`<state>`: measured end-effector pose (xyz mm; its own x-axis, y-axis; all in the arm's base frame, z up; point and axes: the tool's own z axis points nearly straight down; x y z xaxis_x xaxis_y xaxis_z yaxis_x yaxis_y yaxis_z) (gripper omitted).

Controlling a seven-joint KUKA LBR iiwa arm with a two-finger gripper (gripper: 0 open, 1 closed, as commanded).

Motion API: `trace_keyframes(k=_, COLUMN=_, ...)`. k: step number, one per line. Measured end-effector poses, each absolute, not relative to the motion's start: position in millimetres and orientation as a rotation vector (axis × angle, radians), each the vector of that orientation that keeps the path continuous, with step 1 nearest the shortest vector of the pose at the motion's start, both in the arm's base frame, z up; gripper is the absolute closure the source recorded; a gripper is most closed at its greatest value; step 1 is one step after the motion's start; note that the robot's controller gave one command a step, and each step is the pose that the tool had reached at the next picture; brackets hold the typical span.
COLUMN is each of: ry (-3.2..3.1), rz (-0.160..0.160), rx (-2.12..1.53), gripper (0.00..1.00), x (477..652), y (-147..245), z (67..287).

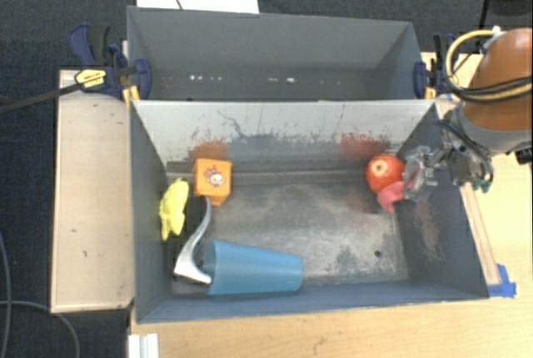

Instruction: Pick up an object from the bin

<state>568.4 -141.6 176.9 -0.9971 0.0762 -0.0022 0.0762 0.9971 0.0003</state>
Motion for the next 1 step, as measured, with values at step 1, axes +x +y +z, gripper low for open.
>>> trace_keyframes(k=1, ry=3.138, rz=0.001, rx=0.130, gripper=1.00, x=561.6, y=-132.9, z=209.4)
